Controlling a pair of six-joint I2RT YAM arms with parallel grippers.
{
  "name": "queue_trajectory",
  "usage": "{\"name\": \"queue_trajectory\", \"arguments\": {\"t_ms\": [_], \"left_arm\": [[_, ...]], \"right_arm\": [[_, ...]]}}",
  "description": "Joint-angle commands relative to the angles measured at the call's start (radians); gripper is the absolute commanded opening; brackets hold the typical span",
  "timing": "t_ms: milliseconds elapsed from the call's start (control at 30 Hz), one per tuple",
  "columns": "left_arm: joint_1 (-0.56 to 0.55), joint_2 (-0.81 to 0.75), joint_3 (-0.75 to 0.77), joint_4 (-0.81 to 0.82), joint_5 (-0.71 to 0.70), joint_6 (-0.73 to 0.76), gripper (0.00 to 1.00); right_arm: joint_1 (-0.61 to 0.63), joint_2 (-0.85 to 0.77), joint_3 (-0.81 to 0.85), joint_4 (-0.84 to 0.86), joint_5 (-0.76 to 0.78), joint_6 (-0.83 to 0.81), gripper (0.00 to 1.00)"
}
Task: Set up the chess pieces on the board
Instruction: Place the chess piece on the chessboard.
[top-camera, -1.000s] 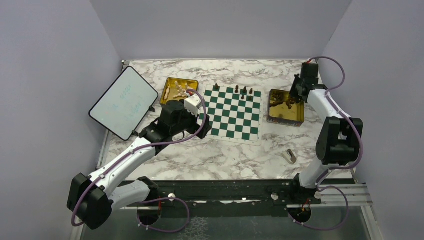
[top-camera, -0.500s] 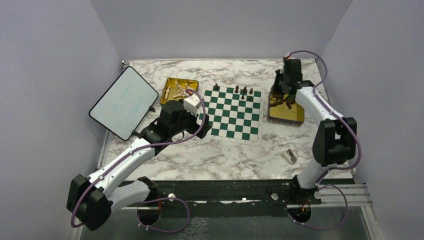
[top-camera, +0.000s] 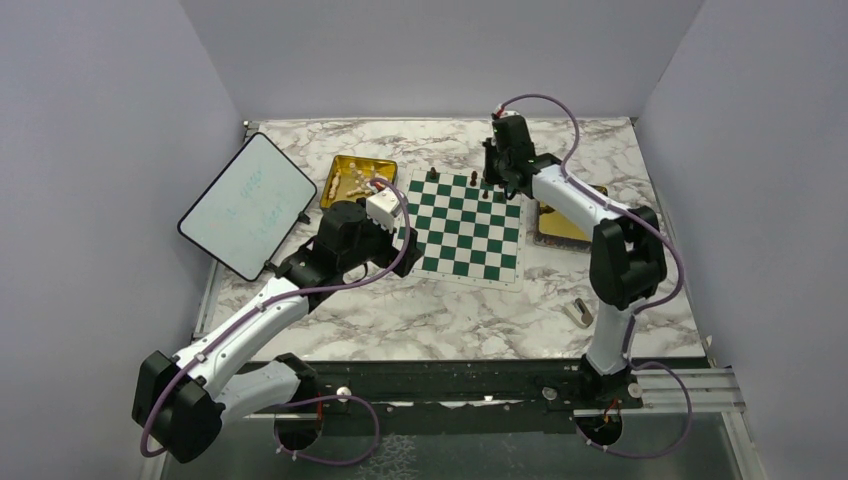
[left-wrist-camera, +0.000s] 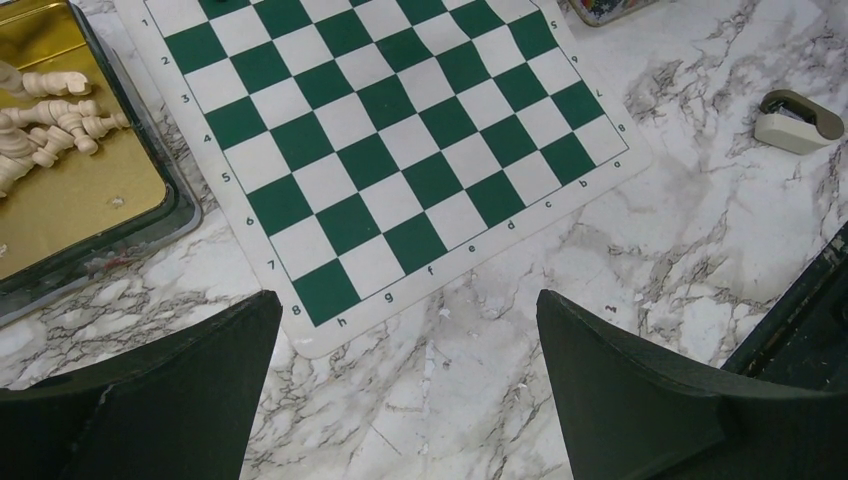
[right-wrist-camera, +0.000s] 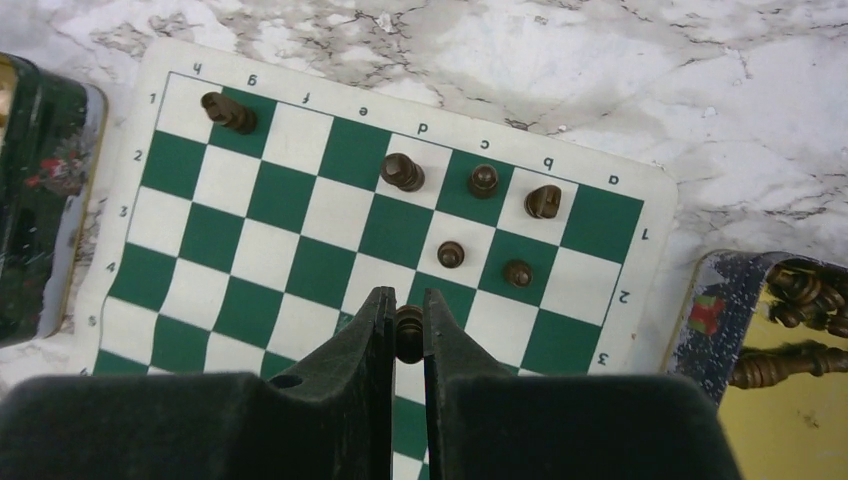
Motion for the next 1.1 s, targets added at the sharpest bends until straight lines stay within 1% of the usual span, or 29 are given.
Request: {"name": "queue_trajectory", "arguments": {"t_ms": [0, 133, 233, 600, 1067], "left_arm": [[0.0, -0.027, -0.003, 0.018, -0.008, 0.003, 0.99], [0.0, -0.036, -0.005, 0.018, -0.012, 0.004, 0.99], [0.0, -0.035, -0.003, 0.018, -0.008, 0.003, 0.99], [0.0, -0.035, -0.005, 0.018, -0.007, 0.004, 0.99], [0.0, -0.04, -0.003, 0.016, -0.01, 0.005, 0.99]], "right_arm": [[0.01, 0.075, 0.066, -0.019, 0.119, 0.003, 0.13], [0.009, 0.099, 0.079, -0.035, 0.199, -0.01, 0.13], [0.001, 0.093, 0.067, -0.033, 0.231, -0.015, 0.13], [-0.075, 0.078, 0.015, -0.033, 0.214, 0.02, 0.13], [-0.096, 0.128, -0.028, -0.003, 0.176, 0.049, 0.13]]}}
